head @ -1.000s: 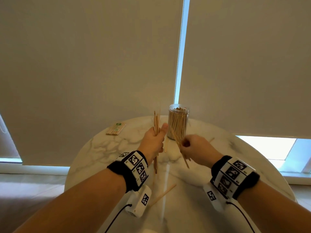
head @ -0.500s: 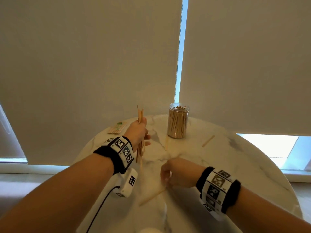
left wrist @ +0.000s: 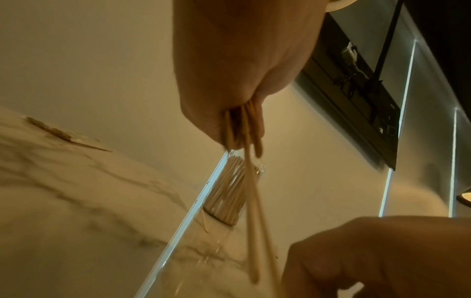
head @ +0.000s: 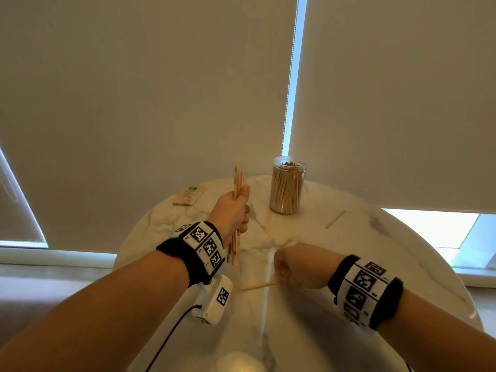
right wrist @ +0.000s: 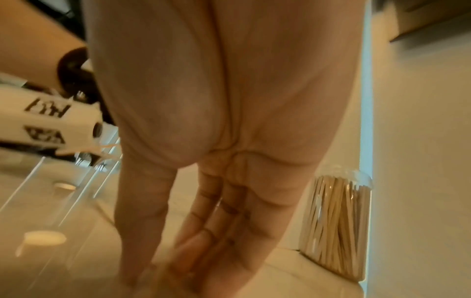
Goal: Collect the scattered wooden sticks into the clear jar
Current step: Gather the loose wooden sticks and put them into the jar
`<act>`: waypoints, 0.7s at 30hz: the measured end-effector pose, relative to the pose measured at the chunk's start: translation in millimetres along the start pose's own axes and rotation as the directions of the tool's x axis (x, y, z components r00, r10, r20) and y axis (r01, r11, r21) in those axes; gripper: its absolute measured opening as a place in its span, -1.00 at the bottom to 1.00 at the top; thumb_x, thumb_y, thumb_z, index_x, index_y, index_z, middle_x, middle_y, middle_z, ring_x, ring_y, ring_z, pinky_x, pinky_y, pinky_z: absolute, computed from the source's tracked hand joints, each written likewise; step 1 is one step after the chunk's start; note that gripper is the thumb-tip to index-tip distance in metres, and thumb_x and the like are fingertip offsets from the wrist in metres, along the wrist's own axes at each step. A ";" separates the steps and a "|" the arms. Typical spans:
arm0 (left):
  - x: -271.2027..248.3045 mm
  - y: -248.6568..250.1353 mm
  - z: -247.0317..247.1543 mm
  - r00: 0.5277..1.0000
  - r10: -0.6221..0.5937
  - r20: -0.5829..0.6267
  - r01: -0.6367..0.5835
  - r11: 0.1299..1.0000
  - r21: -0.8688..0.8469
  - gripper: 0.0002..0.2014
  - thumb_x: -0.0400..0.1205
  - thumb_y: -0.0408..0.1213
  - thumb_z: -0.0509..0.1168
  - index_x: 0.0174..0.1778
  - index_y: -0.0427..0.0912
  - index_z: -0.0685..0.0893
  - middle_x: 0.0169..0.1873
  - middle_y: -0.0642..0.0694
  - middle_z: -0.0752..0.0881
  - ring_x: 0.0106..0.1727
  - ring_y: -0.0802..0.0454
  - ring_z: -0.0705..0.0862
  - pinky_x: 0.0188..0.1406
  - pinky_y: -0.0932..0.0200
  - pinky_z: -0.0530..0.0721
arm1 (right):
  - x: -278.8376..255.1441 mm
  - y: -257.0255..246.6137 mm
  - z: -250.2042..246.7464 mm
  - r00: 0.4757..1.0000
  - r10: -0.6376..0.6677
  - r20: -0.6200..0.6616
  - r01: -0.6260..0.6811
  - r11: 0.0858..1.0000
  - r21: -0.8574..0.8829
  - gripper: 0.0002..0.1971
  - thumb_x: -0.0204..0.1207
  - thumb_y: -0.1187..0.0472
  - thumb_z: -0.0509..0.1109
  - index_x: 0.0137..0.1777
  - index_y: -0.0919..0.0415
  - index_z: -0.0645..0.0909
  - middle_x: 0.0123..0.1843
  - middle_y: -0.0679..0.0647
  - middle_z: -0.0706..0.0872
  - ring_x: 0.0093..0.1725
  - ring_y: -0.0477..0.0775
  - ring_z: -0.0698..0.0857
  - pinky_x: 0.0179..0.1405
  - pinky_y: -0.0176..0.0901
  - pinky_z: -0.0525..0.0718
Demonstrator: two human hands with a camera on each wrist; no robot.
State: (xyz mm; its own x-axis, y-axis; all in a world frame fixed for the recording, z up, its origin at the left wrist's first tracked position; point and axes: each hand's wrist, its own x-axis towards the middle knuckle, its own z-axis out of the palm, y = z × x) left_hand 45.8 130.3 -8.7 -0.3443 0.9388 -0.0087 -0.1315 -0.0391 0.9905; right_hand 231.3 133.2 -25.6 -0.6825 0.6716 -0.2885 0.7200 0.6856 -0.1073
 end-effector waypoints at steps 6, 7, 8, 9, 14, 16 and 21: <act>-6.3 -0.4 3.4 1.000 -0.001 0.009 0.001 1.000 -0.021 -0.71 0.80 0.01 0.18 -0.11 -0.11 0.43 -0.49 0.02 0.35 -0.59 0.16 0.23 -0.67 0.28 0.19 | -8.4 -4.0 2.9 0.994 0.097 0.058 -0.087 0.985 -0.152 -0.80 0.67 0.16 0.32 0.15 0.27 0.63 0.08 0.19 0.67 0.03 0.21 0.66 -0.07 -0.08 0.56; -7.5 -1.1 2.1 1.000 0.004 0.013 -0.004 1.000 -0.013 -0.71 0.80 0.01 0.18 -0.12 -0.11 0.43 -0.51 0.02 0.37 -0.59 0.16 0.23 -0.66 0.27 0.19 | -11.1 -3.3 3.2 0.992 0.115 0.047 -0.106 0.980 -0.167 -0.77 0.67 0.16 0.31 0.21 0.27 0.64 0.07 0.21 0.65 0.03 0.21 0.66 -0.09 -0.12 0.53; -8.4 -2.2 0.4 1.000 0.013 0.014 -0.013 1.000 -0.001 -0.70 0.80 0.00 0.18 -0.14 -0.12 0.44 -0.53 0.03 0.39 -0.60 0.16 0.24 -0.65 0.27 0.20 | -13.5 -1.7 3.3 0.990 0.139 0.038 -0.130 0.977 -0.169 -0.75 0.67 0.16 0.31 0.23 0.29 0.64 0.09 0.22 0.67 0.07 0.23 0.69 -0.09 -0.14 0.52; -9.7 -3.6 -1.0 1.000 0.019 0.015 -0.019 1.000 0.010 -0.70 0.80 -0.02 0.19 -0.16 -0.13 0.46 -0.56 0.05 0.41 -0.60 0.15 0.25 -0.65 0.27 0.21 | -14.5 2.5 3.0 0.987 0.158 0.029 -0.151 0.976 -0.154 -0.77 0.65 0.16 0.31 0.16 0.29 0.66 0.07 0.21 0.69 0.06 0.24 0.70 -0.11 -0.15 0.52; -10.3 -17.5 -1.8 0.995 0.066 -0.070 -0.055 0.986 0.158 -0.71 0.76 -0.05 0.28 -0.12 -0.21 0.64 -0.49 -0.01 0.48 -0.57 0.11 0.38 -0.59 0.23 0.40 | -17.7 25.4 -13.4 0.966 0.241 -0.099 -0.207 0.941 0.269 -0.80 0.57 0.11 0.41 -0.11 0.28 0.66 -0.21 0.03 0.73 -0.24 0.07 0.68 -0.13 -0.05 0.68; -13.3 -20.0 4.9 0.992 0.086 -0.098 -0.064 0.975 0.211 -0.65 0.71 0.06 0.31 -0.04 -0.21 0.66 -0.44 -0.02 0.47 -0.51 0.08 0.41 -0.52 0.19 0.46 | -18.7 26.0 -23.0 0.939 0.245 -0.241 -0.100 0.866 0.490 -0.86 0.55 0.15 0.44 -0.03 0.23 0.71 -0.17 0.05 0.82 -0.18 0.03 0.81 0.02 -0.01 0.81; -31.3 -13.3 32.2 0.990 0.095 0.108 -0.110 0.983 0.144 -0.52 0.58 0.29 0.37 0.04 -0.11 0.68 -0.39 0.02 0.58 -0.45 0.08 0.50 -0.44 0.16 0.56 | -12.8 3.1 -37.1 0.907 0.163 -0.387 0.152 0.733 0.663 -0.93 0.52 0.29 0.43 -0.04 0.27 0.70 -0.16 0.14 0.83 -0.16 0.14 0.84 -0.01 0.10 0.85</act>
State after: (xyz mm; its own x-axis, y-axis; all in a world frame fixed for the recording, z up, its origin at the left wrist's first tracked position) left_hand 88.3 112.5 -17.3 -0.2526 0.9623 0.1007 0.0423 -0.0930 0.9948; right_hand 237.6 137.2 13.0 -0.5509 0.8298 0.0894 0.5080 0.4183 -0.7530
